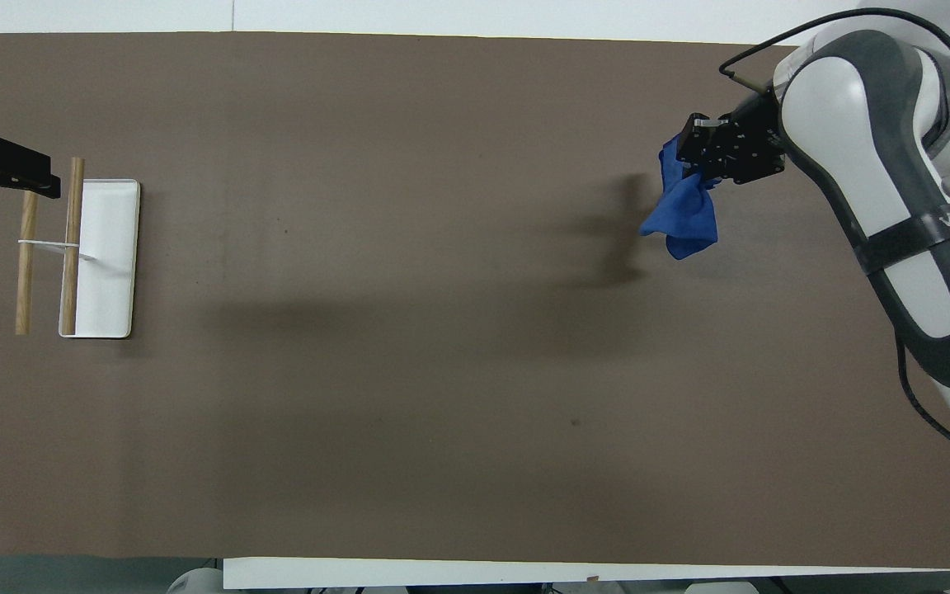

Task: Right arm passes towel to left arm to hang
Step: 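Lift the blue towel with the right gripper toward the table center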

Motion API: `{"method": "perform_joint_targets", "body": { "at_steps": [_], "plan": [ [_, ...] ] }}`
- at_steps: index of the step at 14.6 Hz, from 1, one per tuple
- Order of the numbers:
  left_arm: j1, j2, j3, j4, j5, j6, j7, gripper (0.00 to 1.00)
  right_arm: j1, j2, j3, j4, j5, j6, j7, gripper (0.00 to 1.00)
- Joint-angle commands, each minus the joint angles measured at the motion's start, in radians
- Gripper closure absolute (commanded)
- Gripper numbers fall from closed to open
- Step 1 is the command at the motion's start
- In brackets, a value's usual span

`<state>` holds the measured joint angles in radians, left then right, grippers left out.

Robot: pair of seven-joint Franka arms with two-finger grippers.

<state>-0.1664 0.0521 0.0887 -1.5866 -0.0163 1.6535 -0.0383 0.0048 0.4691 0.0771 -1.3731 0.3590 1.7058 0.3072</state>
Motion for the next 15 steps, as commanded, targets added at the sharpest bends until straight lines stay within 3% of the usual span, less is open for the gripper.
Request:
{"method": "perform_joint_targets", "body": {
  "at_steps": [1, 6, 10, 13, 15],
  "plan": [
    [-0.008, -0.008, 0.002, 0.004, 0.015, -0.017, -0.008, 0.00, 0.003, -0.006, 0.015, 0.025, 0.140, -0.009, 0.155, 1.00],
    [-0.008, -0.006, 0.000, 0.005, -0.054, 0.008, -0.090, 0.00, 0.026, -0.017, 0.016, 0.009, 0.412, 0.031, 0.416, 1.00],
    [-0.007, -0.008, -0.059, 0.002, -0.076, 0.040, -0.345, 0.01, 0.082, -0.032, 0.017, -0.029, 0.610, 0.118, 0.536, 0.99],
    [-0.007, -0.014, -0.124, -0.023, -0.094, 0.071, -0.642, 0.01, 0.138, -0.087, 0.018, -0.128, 0.733, 0.251, 0.578, 1.00],
    [-0.007, -0.011, -0.141, -0.026, -0.172, 0.110, -0.858, 0.01, 0.164, -0.106, 0.018, -0.176, 0.834, 0.305, 0.602, 1.00]
  ]
}}
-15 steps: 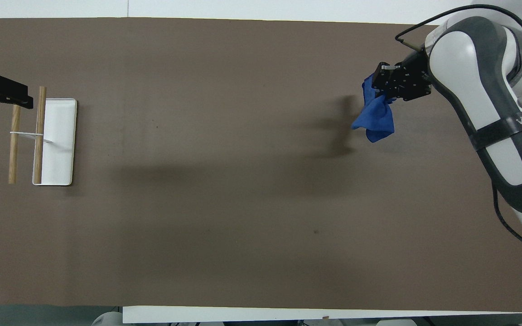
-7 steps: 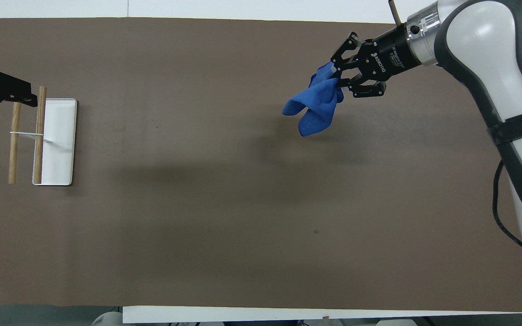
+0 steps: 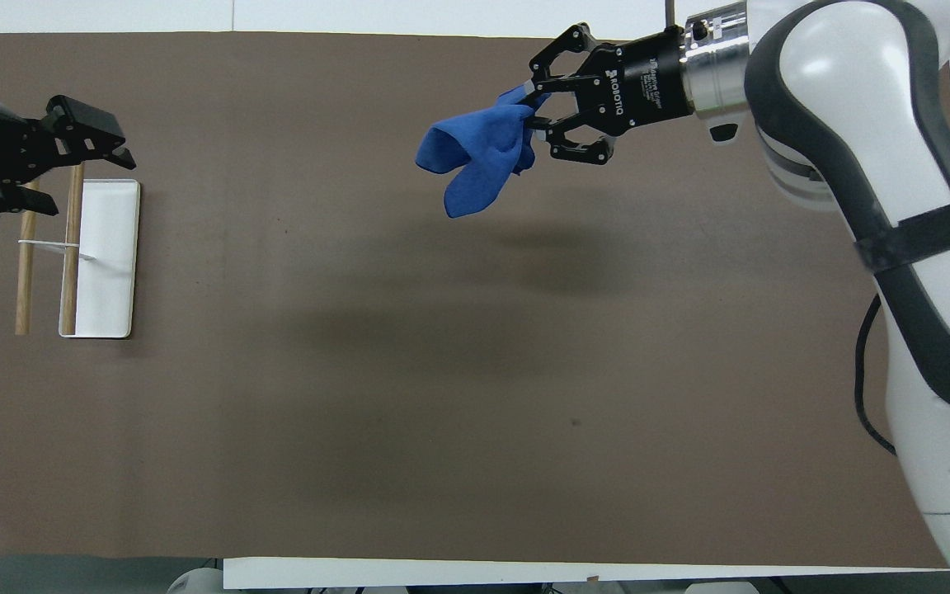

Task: Right arm passes towel to left arm to hang
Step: 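Carry the towel toward the left gripper while the left gripper approaches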

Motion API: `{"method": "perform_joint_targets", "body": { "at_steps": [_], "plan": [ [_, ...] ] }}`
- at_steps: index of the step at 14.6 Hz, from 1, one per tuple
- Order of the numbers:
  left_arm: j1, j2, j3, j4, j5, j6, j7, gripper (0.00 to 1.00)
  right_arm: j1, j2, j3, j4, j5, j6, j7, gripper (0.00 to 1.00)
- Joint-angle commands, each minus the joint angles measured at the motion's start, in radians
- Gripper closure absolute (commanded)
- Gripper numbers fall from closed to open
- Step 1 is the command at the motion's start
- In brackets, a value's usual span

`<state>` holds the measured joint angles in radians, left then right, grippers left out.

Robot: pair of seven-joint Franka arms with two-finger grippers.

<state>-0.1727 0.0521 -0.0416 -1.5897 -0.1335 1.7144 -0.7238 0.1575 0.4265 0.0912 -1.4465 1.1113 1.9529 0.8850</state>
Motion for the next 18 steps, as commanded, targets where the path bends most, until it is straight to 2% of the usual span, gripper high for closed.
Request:
{"method": "perform_joint_targets", "body": {
  "at_steps": [1, 3, 5, 11, 14, 18],
  "plan": [
    [-0.001, -0.006, -0.014, -0.027, -0.084, 0.071, -0.249, 0.01, 0.023, -0.072, 0.004, -0.130, 0.122, 0.087, 0.041, 1.00],
    [-0.001, -0.002, -0.023, -0.032, -0.139, 0.112, -0.395, 0.01, 0.046, -0.087, 0.004, -0.166, 0.186, 0.115, 0.048, 1.00],
    [-0.001, 0.020, -0.024, -0.032, -0.216, 0.154, -0.562, 0.01, 0.065, -0.095, 0.004, -0.184, 0.196, 0.127, 0.051, 1.00],
    [-0.010, 0.101, -0.067, 0.016, -0.232, 0.206, -0.606, 0.01, 0.111, -0.104, 0.005, -0.209, 0.259, 0.176, 0.086, 1.00],
    [-0.021, 0.136, -0.115, 0.017, -0.230, 0.232, -0.687, 0.01, 0.163, -0.103, 0.005, -0.210, 0.259, 0.242, 0.086, 1.00],
    [-0.062, 0.190, -0.139, 0.057, -0.225, 0.286, -0.808, 0.02, 0.171, -0.101, 0.005, -0.210, 0.259, 0.256, 0.083, 1.00]
  ]
}}
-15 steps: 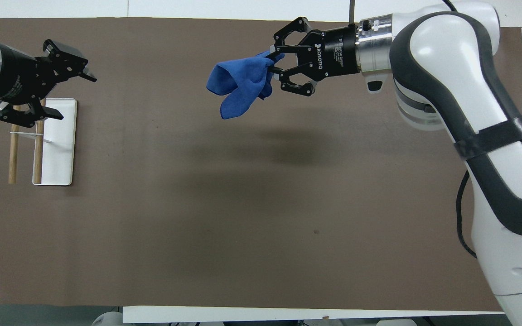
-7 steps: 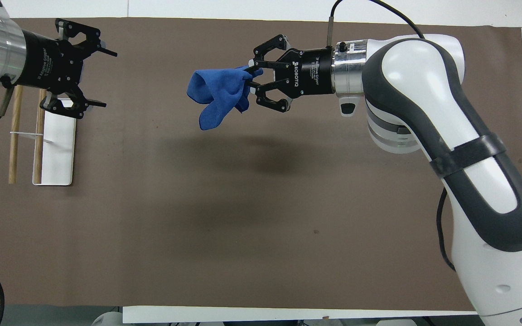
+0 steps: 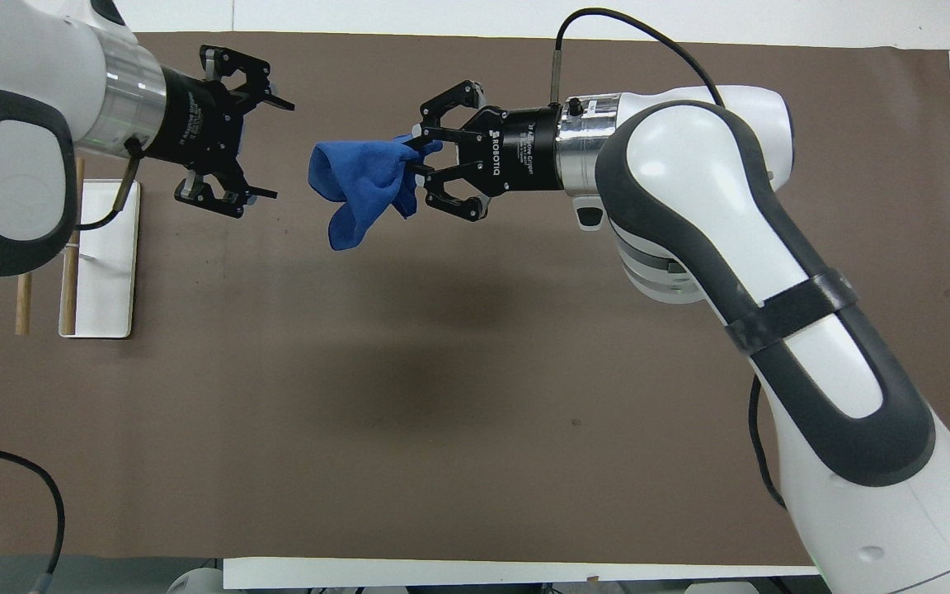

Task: Right arm passes towel to left arm to hang

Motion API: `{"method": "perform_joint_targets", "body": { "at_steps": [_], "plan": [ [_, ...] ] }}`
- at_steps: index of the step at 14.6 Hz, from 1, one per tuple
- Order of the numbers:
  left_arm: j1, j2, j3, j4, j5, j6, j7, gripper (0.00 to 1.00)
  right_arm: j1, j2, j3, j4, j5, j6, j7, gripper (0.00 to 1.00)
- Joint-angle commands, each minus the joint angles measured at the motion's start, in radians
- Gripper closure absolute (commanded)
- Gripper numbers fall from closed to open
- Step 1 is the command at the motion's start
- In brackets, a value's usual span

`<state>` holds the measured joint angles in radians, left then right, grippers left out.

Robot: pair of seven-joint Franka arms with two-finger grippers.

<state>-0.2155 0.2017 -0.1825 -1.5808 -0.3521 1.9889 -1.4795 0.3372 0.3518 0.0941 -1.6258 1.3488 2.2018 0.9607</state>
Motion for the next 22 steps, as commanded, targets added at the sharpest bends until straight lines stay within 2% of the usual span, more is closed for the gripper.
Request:
{"method": "perform_joint_targets", "body": {
  "at_steps": [1, 3, 6, 11, 13, 14, 15, 16, 17, 22],
  "plan": [
    [-0.027, 0.048, 0.000, 0.053, -0.008, 0.013, -0.056, 0.02, -0.009, -0.027, 0.003, -0.031, 0.021, 0.007, 0.007, 1.00],
    [-0.030, 0.054, 0.000, 0.051, -0.010, 0.025, -0.062, 0.05, -0.009, -0.027, 0.003, -0.031, 0.020, 0.009, 0.006, 1.00],
    [-0.036, 0.067, 0.000, 0.051, -0.013, 0.039, -0.097, 0.15, -0.007, -0.027, 0.003, -0.031, 0.020, 0.009, 0.006, 0.99],
    [-0.045, 0.070, -0.012, 0.039, -0.014, 0.050, -0.142, 0.16, -0.006, -0.025, 0.003, -0.031, 0.018, 0.022, 0.004, 1.00],
    [-0.045, 0.071, -0.014, 0.027, -0.014, 0.050, -0.163, 0.19, -0.004, -0.025, 0.003, -0.031, 0.018, 0.022, 0.004, 1.00],
    [-0.045, 0.070, -0.018, 0.019, -0.014, 0.051, -0.165, 0.24, -0.004, -0.025, 0.003, -0.031, 0.018, 0.022, 0.004, 0.99],
    [-0.045, 0.068, -0.025, 0.019, -0.014, 0.048, -0.165, 0.43, -0.003, -0.025, 0.003, -0.031, 0.018, 0.024, 0.004, 0.99],
    [-0.045, 0.070, -0.026, 0.019, -0.010, 0.045, -0.163, 0.80, -0.003, -0.025, 0.003, -0.031, 0.018, 0.024, 0.004, 0.99],
    [-0.045, 0.070, -0.028, 0.021, -0.002, 0.041, -0.162, 1.00, -0.003, -0.025, 0.003, -0.031, 0.018, 0.024, 0.004, 0.99],
    [-0.045, 0.070, -0.029, 0.025, -0.002, 0.033, -0.162, 1.00, -0.003, -0.025, 0.003, -0.029, 0.015, 0.024, 0.006, 0.98]
  ]
}}
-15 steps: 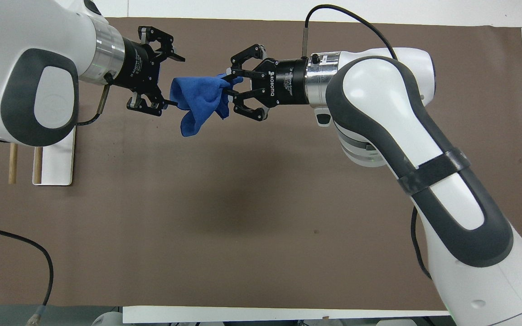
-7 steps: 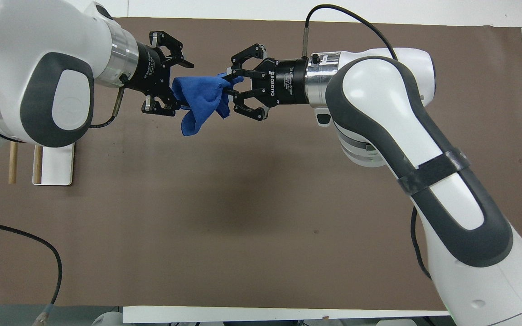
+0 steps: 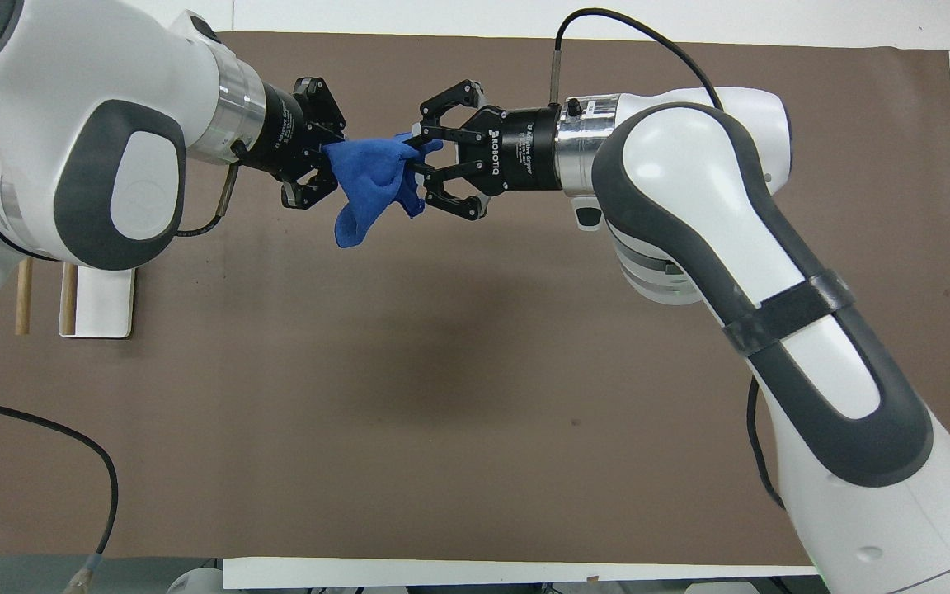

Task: Right arm passes towel to left arm to hang

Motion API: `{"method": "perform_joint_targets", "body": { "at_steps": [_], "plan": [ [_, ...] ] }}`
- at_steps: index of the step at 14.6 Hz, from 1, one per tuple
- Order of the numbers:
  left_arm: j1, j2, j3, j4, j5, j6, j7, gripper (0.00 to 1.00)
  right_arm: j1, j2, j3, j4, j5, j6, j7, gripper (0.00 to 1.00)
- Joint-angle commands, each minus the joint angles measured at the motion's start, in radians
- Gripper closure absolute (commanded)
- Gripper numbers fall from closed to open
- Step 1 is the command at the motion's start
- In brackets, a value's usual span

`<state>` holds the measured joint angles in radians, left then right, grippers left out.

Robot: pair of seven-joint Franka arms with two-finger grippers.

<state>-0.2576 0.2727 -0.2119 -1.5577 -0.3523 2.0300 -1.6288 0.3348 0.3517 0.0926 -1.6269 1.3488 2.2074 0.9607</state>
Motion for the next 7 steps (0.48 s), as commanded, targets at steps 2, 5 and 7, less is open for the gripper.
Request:
{"method": "perform_joint_targets", "body": {
  "at_steps": [2, 5, 7],
  "plan": [
    [-0.002, -0.001, 0.000, 0.002, -0.002, -0.008, -0.013, 1.00, 0.000, -0.025, 0.004, -0.028, 0.015, 0.018, 0.006, 0.71],
    [-0.002, 0.000, 0.000, 0.005, 0.001, -0.010, -0.008, 1.00, 0.000, -0.023, 0.004, -0.021, 0.000, 0.017, -0.011, 0.00],
    [0.000, 0.000, 0.002, 0.008, 0.003, -0.010, -0.005, 1.00, 0.000, -0.026, 0.003, -0.019, -0.051, 0.017, -0.059, 0.00]
  ]
}}
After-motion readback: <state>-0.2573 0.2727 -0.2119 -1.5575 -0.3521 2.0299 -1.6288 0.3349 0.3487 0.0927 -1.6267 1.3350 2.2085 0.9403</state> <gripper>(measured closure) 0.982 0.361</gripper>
